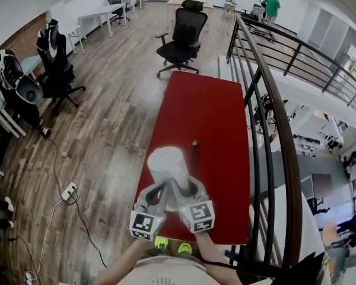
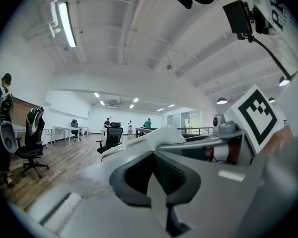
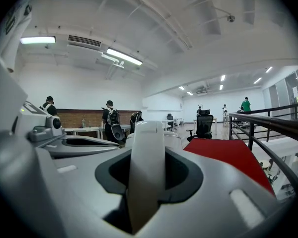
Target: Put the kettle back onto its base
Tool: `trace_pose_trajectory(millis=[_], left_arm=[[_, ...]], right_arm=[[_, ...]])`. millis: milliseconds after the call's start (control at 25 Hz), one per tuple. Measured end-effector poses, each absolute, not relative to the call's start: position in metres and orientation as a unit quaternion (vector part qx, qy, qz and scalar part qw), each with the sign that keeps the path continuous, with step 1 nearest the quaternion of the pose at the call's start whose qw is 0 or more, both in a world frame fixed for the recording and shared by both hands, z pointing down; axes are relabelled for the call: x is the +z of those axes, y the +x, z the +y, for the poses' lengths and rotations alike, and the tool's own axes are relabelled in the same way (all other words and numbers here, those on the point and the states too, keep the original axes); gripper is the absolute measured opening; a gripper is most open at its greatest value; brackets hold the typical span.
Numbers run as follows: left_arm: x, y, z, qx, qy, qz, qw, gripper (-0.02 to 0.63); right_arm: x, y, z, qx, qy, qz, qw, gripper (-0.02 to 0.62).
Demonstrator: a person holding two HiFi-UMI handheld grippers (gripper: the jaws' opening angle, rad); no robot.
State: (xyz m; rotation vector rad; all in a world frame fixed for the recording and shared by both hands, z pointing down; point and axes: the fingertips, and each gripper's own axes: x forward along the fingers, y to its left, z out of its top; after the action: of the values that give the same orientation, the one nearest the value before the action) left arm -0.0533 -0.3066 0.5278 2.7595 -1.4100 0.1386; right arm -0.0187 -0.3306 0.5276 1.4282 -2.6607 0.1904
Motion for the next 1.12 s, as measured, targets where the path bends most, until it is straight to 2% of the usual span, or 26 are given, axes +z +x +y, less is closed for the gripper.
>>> trace_pose_trajectory(millis=[560,1120], left_arm=[[0.54,-0.072,-0.3,0.055,0.889,-0.454,0.032,-0.008],[0.559,-0.065,-0.283,0.061,0.889,-0.451,0.054,-0.008]], right_arm=[[0.546,-0.044,-0.322,0.078,0.466,-0.88,0.045,0.124],[0.559,-0.022,-0.29,0.065,0.445,-0.893,0.029,0.126]])
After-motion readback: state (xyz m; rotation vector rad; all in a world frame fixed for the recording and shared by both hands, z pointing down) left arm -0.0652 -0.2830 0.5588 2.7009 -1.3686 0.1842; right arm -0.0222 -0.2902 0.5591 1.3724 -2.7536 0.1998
